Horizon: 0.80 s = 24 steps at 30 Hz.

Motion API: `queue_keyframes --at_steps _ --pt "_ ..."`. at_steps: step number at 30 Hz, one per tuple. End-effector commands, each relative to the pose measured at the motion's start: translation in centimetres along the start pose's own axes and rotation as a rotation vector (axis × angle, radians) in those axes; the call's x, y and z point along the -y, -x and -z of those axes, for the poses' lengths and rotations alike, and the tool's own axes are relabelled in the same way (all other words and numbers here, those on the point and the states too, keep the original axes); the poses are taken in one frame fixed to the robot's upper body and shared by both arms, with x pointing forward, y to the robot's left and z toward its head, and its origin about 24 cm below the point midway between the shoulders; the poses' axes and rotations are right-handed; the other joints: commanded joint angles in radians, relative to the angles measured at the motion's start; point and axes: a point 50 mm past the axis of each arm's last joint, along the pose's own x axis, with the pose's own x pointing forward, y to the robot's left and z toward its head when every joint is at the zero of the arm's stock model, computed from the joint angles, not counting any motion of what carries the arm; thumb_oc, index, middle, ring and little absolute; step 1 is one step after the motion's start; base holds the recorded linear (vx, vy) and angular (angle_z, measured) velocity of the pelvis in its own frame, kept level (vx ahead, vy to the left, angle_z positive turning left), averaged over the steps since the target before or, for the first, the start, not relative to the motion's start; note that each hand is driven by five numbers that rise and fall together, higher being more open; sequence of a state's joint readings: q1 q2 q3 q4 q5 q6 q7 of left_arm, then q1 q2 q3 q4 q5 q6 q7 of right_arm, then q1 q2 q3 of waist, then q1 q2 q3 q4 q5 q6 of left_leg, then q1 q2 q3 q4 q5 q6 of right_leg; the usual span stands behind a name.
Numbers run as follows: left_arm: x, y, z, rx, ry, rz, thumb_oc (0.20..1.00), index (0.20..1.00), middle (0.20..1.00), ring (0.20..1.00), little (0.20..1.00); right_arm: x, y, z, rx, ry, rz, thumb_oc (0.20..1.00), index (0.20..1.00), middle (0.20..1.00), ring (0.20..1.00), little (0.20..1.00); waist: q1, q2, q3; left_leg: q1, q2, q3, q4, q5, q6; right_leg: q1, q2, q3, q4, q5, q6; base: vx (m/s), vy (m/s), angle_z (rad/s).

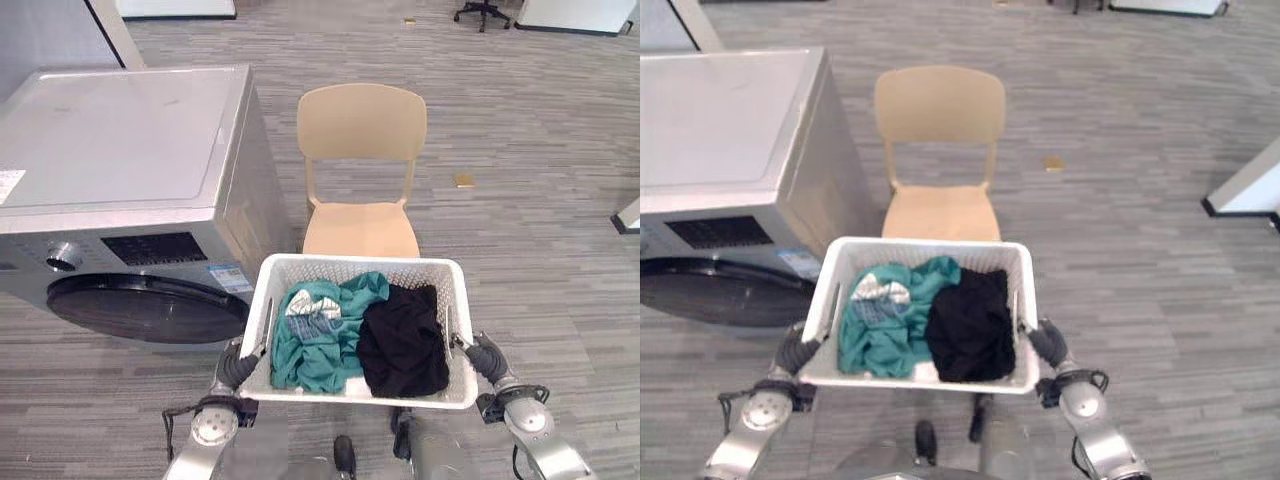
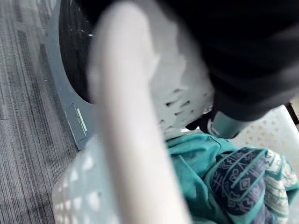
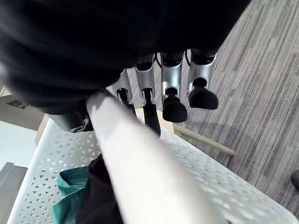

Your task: Grab the laundry basket,head to the washer,open it,put in the laundry and shut it.

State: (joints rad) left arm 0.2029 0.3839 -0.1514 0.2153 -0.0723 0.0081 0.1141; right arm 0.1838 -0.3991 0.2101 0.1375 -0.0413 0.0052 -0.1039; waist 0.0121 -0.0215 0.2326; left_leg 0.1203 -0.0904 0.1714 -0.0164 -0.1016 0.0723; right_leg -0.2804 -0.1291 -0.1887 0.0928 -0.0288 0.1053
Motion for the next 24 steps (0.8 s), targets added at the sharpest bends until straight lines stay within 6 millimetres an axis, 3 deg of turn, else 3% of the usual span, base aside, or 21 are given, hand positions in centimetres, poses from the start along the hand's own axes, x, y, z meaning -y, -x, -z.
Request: queue_keyframes --at_steps 1,4,5,6,9,11,15,16,22,24 --pt "-0.3 -0.3 -4.4 0.236 0.045 0.023 0.2 0.2 0.2 0.2 0.2 1.6 -1.1 -4.9 0.254 -0.085 0.055 0.2 0.2 0.2 0.2 0.2 -0.027 -0.017 -0.022 -0.035 0.077 0.018 0.119 -0.041 -0.054 0.13 0.023 0.014 -0.017 0.063 0.032 0.38 -0.234 0.69" --pt "0.0 -0.2 -4.1 0.221 0.051 0.026 0.2 0.2 0.2 0.2 0.2 1.9 -0.9 -4.3 0.23 -0.08 0.059 0.2 0.2 0.2 0.2 0.2 -0.033 -0.021 -0.047 -0.029 0.11 0.016 0.16 -0.064 -0.085 0.162 0.025 0.007 -0.033 0.067 0.018 0.22 -0.154 0.65" --pt "0.0 -0.2 -3.9 0.215 0.056 0.027 0.2 0.2 0.2 0.2 0.2 2.1 -0.8 -4.1 0.221 -0.083 0.066 0.2 0.2 0.2 0.2 0.2 -0.035 -0.022 -0.053 -0.039 0.137 0.025 0.204 -0.059 -0.099 0.181 0.026 -0.007 -0.041 0.062 0.009 0.34 -0.341 0.72" --pt "0.0 -0.3 -3.9 0.207 0.063 0.025 0.2 0.2 0.2 0.2 0.2 2.6 -0.8 -4.1 0.225 -0.083 0.081 0.2 0.2 0.2 0.2 0.2 -0.033 -0.021 -0.045 -0.083 0.178 0.03 0.325 -0.034 -0.115 0.224 0.04 -0.03 -0.053 0.044 -0.012 0.26 -0.324 0.58" --pt "0.2 -0.5 -3.7 0.194 0.082 0.013 0.2 0.2 0.2 0.2 0.2 2.9 -0.8 -4.0 0.217 -0.081 0.096 0.2 0.2 0.2 0.2 0.2 -0.035 -0.02 -0.042 -0.114 0.208 0.037 0.374 -0.008 -0.123 0.26 0.05 -0.056 -0.066 0.019 -0.029 0.13 -0.146 0.31" --pt "0.2 -0.7 -3.5 0.177 0.088 -0.002 0.2 0.2 0.2 0.2 0.2 3.2 -0.9 -3.9 0.207 -0.079 0.109 0.2 0.2 0.2 0.2 0.2 -0.024 -0.025 -0.037 -0.171 0.206 0.03 0.321 -0.009 -0.11 0.292 0.051 -0.061 -0.084 -0.005 -0.031 0.16 -0.052 0.08" --pt "0.0 -0.8 -3.1 0.159 0.07 -0.011 0.2 0.2 0.2 0.2 0.2 3.4 -1.0 -3.3 0.181 -0.074 0.12 0.2 0.2 0.2 0.2 0.2 -0.015 -0.024 -0.034 -0.208 0.221 0.024 0.247 0.042 -0.137 0.322 0.057 -0.058 -0.093 -0.028 -0.026 0.13 0.015 -0.02" --pt "-0.1 -1.0 -2.9 0.151 0.068 -0.022 0.2 0.2 0.2 0.2 0.2 3.4 -1.2 -3.0 0.167 -0.076 0.125 0.2 0.2 0.2 0.2 0.2 -0.005 -0.021 -0.028 -0.218 0.225 0.023 0.191 0.098 -0.147 0.329 0.06 -0.06 -0.091 -0.029 -0.032 0.14 0.054 0.01" --pt "-0.2 -1.2 -2.1 0.115 0.017 -0.022 0.2 0.2 0.2 0.2 0.2 3.0 -1.8 -2.8 0.147 -0.053 0.133 0.2 0.2 0.2 0.2 0.2 0.004 -0.011 -0.048 -0.158 0.202 0.001 0.116 0.1 -0.147 0.369 0.062 -0.039 -0.09 -0.049 -0.028 0.2 0.154 -0.24" --pt "-0.4 -1.8 -3.0 0.146 -0.006 -0.028 0.2 0.2 0.2 0.2 0.2 2.7 -2.2 -3.1 0.154 -0.04 0.14 0.2 0.2 0.2 0.2 0.2 0.002 -0.014 -0.053 -0.146 0.19 0.008 0.11 0.088 -0.137 0.367 0.05 -0.028 -0.087 -0.047 -0.02 0.17 0.178 -0.08"
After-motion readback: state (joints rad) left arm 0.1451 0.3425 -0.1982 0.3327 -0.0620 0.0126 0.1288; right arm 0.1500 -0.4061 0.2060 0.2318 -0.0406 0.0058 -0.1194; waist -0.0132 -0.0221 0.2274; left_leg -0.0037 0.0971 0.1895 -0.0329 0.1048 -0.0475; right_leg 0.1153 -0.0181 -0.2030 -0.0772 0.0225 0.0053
